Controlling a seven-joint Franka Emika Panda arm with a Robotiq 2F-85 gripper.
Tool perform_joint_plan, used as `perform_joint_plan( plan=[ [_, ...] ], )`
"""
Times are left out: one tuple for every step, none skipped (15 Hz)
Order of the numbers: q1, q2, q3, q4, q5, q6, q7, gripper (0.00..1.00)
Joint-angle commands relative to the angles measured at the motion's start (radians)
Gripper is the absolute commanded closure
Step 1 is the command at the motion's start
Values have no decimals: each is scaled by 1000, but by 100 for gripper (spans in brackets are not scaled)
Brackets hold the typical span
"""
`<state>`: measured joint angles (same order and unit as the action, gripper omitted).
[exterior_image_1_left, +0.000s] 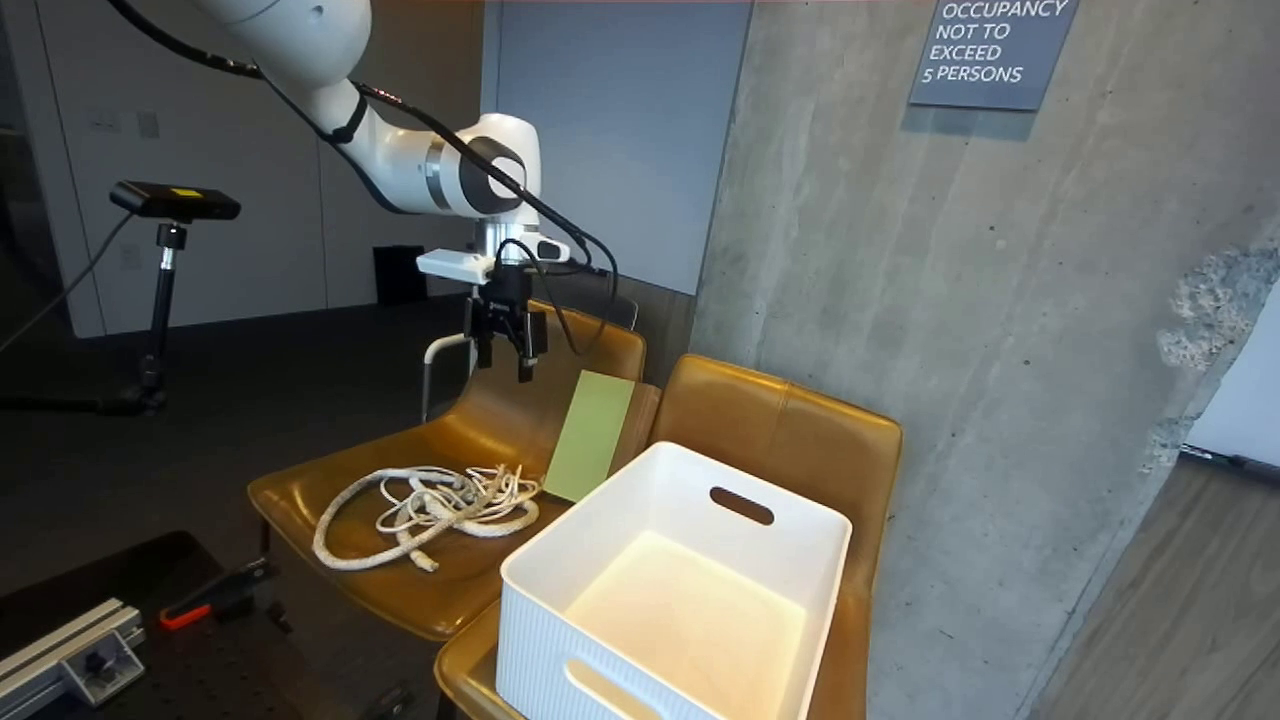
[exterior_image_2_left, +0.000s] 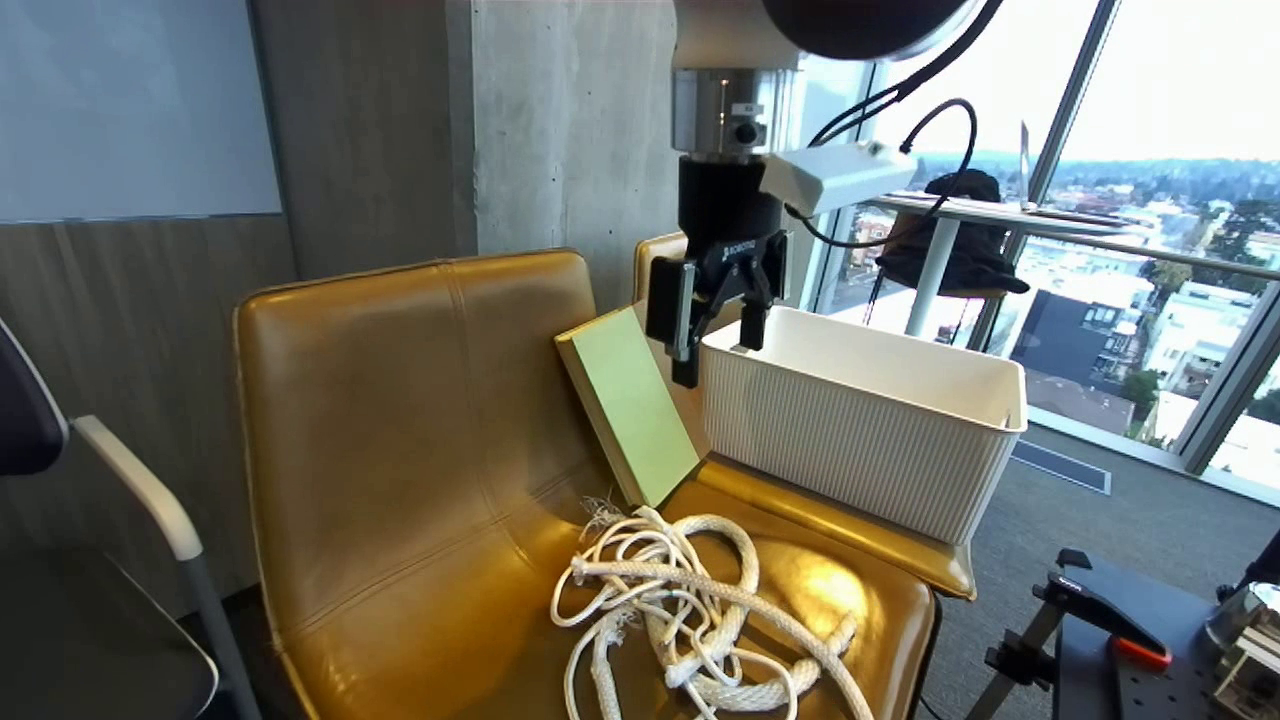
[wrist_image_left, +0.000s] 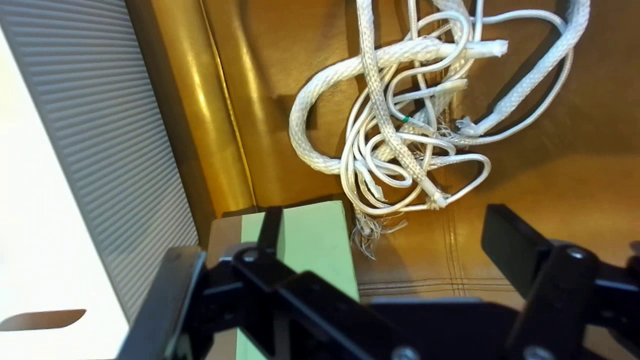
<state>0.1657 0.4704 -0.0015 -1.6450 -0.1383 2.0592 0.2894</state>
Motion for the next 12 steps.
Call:
perform_joint_plan(
  plan=[
    [-15, -114, 14, -110, 44, 38, 17, 0],
    [-17, -139, 17, -139, 53, 57, 17, 0],
    [-16, -166, 15, -168, 52, 61, 21, 0],
    [-17, -191, 15, -197, 51, 68, 20, 0],
    [-19, -218, 15, -226, 47, 67, 17, 0],
    [-22, -239, 12, -248, 40, 67, 16, 0],
    [-30, -261, 9, -267, 37, 63, 4, 0],
    [-18, -188, 15, -187, 26, 39, 17, 0],
    [-23, -209, 15, -209, 26, 39, 16, 0],
    [-28, -225, 16, -225, 26, 39, 16, 0],
    [-31, -235, 16, -234, 26, 40, 16, 0],
    [-32, -239, 16, -240, 26, 40, 16, 0]
  ],
)
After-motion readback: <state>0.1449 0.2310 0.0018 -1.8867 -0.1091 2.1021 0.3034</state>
